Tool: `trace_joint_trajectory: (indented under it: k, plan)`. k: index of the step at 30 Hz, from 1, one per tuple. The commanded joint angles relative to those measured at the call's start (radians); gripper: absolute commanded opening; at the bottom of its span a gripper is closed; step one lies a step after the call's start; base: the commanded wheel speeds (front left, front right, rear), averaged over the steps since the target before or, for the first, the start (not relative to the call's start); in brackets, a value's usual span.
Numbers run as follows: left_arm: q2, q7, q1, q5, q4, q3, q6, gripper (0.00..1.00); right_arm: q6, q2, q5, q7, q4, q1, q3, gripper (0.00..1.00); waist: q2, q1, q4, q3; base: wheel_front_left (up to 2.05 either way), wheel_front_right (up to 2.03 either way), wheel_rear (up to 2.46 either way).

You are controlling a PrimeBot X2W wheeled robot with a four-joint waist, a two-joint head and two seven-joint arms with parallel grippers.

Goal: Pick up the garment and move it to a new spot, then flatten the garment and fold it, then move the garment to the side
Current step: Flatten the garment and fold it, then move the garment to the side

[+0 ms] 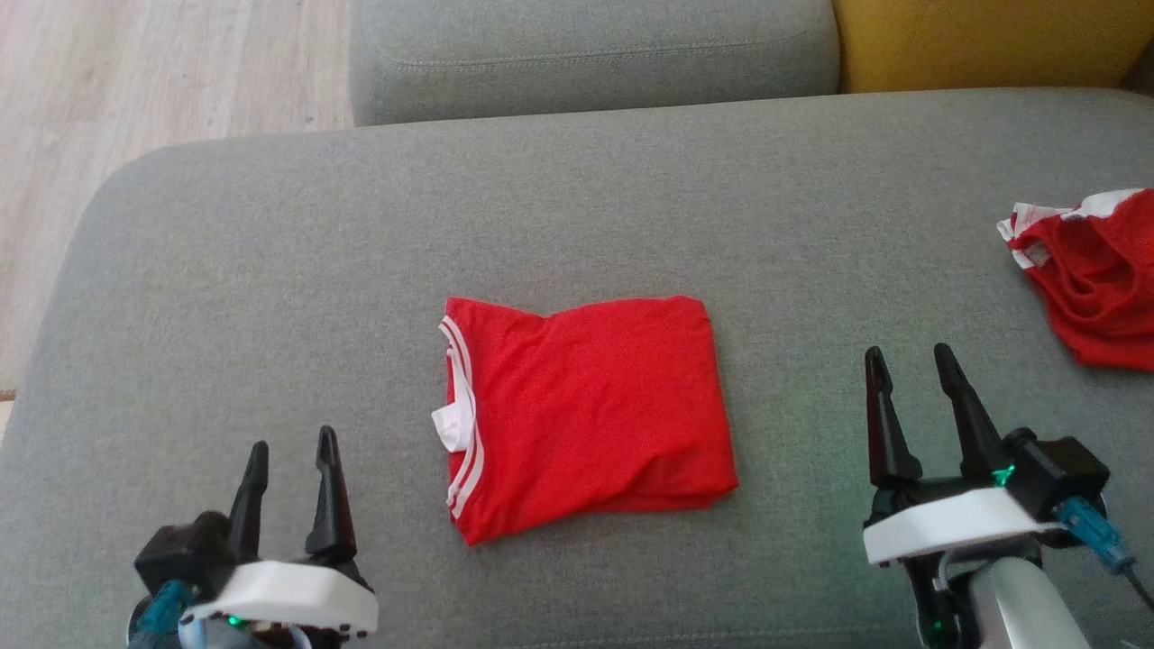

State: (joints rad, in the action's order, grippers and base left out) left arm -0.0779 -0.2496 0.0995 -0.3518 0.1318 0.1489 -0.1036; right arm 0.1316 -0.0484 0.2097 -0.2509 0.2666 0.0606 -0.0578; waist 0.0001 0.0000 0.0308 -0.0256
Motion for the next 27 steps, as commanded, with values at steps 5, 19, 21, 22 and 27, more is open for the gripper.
trace_joint_trajectory:
  k: [5,19,21,22,27]
  plan:
    - [0.015,-0.012,-0.024,0.021,-0.029,-0.044,0.018,1.0,-0.001,-0.002,-0.003,-0.011,-0.033,0.014,-0.031,1.0,-0.0001,0.0,0.0,0.0,0.0,0.0,0.0]
    - [0.025,-0.012,-0.022,0.039,-0.036,-0.063,0.036,1.0,-0.001,-0.002,-0.01,-0.011,-0.026,0.019,-0.038,1.0,-0.0001,0.0,-0.001,-0.006,0.0,0.0,0.0]
    - [0.026,-0.012,-0.023,0.041,-0.038,-0.065,0.037,1.0,-0.001,-0.002,-0.012,-0.011,-0.025,0.022,-0.039,1.0,-0.0001,0.0,-0.002,-0.009,0.0,0.0,0.0]
    - [0.026,-0.012,-0.024,0.041,-0.039,-0.065,0.037,1.0,-0.001,-0.002,-0.012,-0.011,-0.024,0.023,-0.039,1.0,-0.0001,0.0,-0.002,-0.01,0.0,0.0,0.0]
    - [0.027,-0.012,-0.031,0.045,-0.049,-0.064,0.037,1.0,-0.001,-0.002,-0.015,0.0,-0.019,0.044,-0.034,1.0,-0.0001,0.0,-0.007,-0.022,0.0,0.0,0.0]
